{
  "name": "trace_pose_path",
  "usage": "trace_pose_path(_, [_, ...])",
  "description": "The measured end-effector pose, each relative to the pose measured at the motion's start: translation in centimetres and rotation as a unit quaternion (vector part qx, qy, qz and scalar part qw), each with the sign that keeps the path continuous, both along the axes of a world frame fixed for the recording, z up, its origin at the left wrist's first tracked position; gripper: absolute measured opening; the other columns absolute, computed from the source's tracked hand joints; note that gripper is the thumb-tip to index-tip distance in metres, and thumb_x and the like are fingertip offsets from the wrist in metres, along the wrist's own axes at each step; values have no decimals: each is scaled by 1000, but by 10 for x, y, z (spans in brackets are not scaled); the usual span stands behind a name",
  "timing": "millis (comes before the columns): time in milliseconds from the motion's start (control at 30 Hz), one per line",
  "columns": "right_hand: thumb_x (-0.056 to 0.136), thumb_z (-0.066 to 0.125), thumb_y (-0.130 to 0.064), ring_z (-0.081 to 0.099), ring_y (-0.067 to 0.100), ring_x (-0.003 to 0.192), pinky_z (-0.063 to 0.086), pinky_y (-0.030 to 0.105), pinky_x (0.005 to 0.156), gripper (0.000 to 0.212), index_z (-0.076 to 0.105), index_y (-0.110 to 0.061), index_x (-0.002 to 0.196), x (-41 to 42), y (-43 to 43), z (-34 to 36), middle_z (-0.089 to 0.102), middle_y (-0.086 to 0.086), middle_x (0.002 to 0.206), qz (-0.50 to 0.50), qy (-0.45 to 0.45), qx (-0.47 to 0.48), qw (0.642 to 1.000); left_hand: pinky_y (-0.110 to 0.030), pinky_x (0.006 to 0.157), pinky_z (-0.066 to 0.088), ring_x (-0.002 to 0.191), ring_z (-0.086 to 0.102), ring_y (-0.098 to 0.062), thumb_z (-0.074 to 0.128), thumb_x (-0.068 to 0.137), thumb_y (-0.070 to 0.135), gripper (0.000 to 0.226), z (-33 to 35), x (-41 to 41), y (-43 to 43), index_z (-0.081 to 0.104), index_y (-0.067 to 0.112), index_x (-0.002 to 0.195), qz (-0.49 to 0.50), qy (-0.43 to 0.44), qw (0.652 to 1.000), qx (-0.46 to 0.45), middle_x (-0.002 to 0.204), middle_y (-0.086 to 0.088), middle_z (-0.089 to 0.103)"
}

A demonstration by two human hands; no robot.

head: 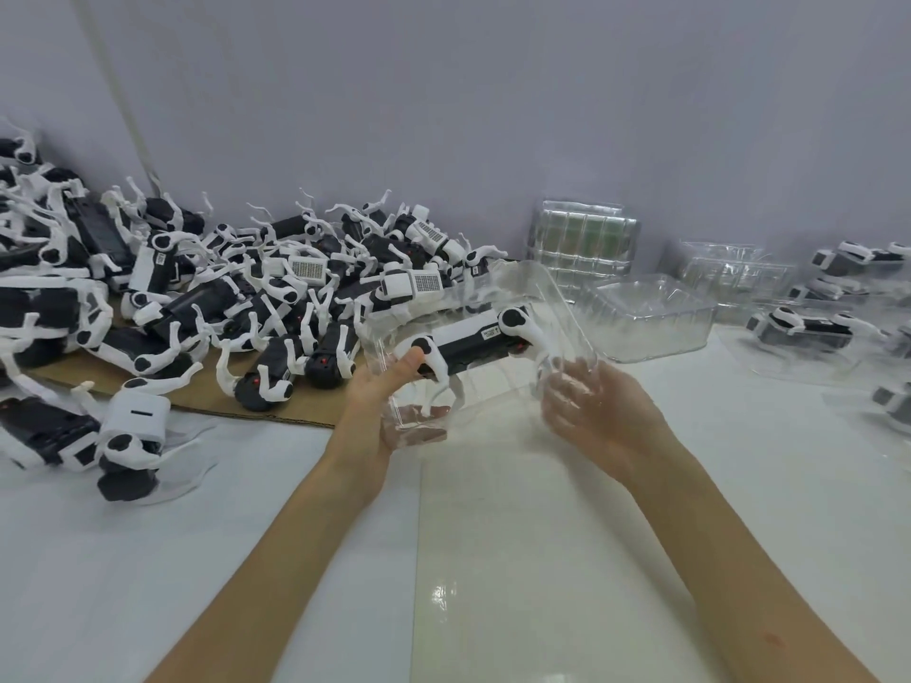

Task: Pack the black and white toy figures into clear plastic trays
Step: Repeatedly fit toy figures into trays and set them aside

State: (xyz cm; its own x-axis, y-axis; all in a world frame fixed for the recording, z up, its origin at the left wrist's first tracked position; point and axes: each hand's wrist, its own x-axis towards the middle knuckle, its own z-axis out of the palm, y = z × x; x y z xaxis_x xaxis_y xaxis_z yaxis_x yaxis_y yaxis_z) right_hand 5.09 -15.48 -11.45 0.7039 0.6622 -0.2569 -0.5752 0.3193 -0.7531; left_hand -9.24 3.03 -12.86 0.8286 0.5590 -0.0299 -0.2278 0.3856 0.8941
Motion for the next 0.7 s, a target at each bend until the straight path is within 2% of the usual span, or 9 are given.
trace_pose_path(100, [96,51,-39,73,24,86,53,35,77,35,68,-10,108,16,-17,6,73,7,102,-101,-101,-44,989,-44,63,61,84,72,-33,80,70,46,57,-1,1,-1,63,16,115,-13,26,1000,4,85,4,73])
trace_pose_path(167, [88,59,-49,69,18,104,50,36,86,41,68,-20,115,19,-20,9,71,-2,115,-106,-236,-128,958,-44,76,60,95,69,-26,67,81,56,47,-3,5,-7,65,26,117,-12,45,999,17,102,4,72])
trace_pose_path(233, [87,63,-48,62,11,112,46,28,88,40,66,-25,119,15,-14,4,66,-12,121,-131,-342,-218,905,-38,94,50,117,57,-13,59,87,57,50,-6,6,-10,52,33,131,58,60,994,64,134,8,55])
trace_pose_path(300, [94,64,-37,59,10,114,40,15,84,32,64,-25,124,11,-6,-5,62,-12,125,-178,-419,-275,847,-30,105,35,134,40,-6,64,88,51,67,-6,4,-8,37,30,145,129,63,976,167,148,13,39])
trace_pose_path(367, [95,64,-29,58,12,115,40,15,85,30,64,-23,124,7,-3,-10,60,-10,127,-209,-479,-306,796,-24,102,36,131,45,-6,64,93,34,50,-6,3,-7,46,25,139,139,59,959,239,142,11,47])
trace_pose_path(467, [91,68,-20,56,17,120,40,32,103,33,67,-18,124,-8,-1,-5,60,-4,130,-227,-643,-325,655,-35,97,50,111,61,-10,62,95,19,26,-8,5,-12,60,23,121,80,101,947,294,120,9,63])
trace_pose_path(533, [91,66,-29,49,15,129,34,36,108,41,62,-25,131,-24,6,2,53,-4,141,-180,-723,-322,584,-36,89,54,100,65,-7,64,94,20,22,-10,5,-17,63,26,115,59,104,940,321,114,13,64])
trace_pose_path(633, [96,49,-54,30,12,143,27,39,111,57,37,-38,149,-42,21,5,31,-9,159,-2,-759,-388,523,-30,82,54,95,67,-8,66,92,18,19,-13,5,-18,66,28,109,51,86,939,330,109,13,68])
trace_pose_path(700, [95,47,-59,24,12,146,26,40,113,63,31,-39,152,-43,25,0,32,-11,158,60,-755,-428,493,-33,86,54,97,67,-8,64,93,13,20,-14,5,-16,67,26,107,50,88,940,325,109,11,69])
